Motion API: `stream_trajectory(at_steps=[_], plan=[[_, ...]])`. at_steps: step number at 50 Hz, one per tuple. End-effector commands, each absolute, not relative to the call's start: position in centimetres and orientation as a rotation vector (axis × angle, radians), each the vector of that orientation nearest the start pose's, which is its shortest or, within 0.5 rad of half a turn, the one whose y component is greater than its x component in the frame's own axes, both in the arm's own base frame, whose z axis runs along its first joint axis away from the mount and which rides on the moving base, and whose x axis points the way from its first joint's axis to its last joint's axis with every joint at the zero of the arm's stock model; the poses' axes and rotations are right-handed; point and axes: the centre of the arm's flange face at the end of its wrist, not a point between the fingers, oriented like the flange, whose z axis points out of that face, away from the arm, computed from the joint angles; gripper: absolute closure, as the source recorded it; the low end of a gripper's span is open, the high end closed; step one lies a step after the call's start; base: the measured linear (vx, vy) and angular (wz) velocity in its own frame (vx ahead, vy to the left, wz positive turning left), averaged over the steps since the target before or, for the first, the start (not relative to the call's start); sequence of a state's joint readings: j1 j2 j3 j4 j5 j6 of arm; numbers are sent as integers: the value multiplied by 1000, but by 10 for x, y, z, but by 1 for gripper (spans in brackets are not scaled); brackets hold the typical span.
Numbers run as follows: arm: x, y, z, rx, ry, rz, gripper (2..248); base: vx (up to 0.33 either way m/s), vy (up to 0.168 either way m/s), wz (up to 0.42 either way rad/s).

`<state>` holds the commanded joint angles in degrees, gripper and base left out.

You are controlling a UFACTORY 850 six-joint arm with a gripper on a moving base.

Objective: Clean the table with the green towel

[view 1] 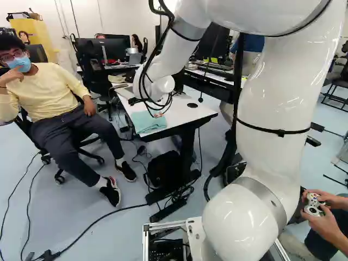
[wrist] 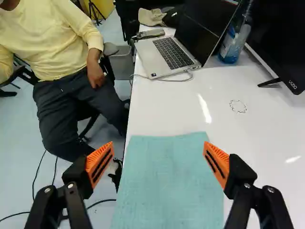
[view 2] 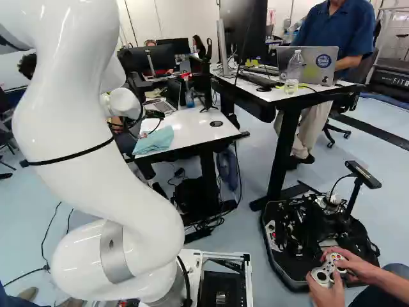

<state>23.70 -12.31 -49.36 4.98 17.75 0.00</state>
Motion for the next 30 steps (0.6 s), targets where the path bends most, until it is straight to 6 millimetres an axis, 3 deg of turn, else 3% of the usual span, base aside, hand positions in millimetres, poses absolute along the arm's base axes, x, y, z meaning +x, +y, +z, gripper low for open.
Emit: stream_trajectory(at_steps=[30], plan=[[479,203,414,-2625,-408,-1288,3,0,0,0]])
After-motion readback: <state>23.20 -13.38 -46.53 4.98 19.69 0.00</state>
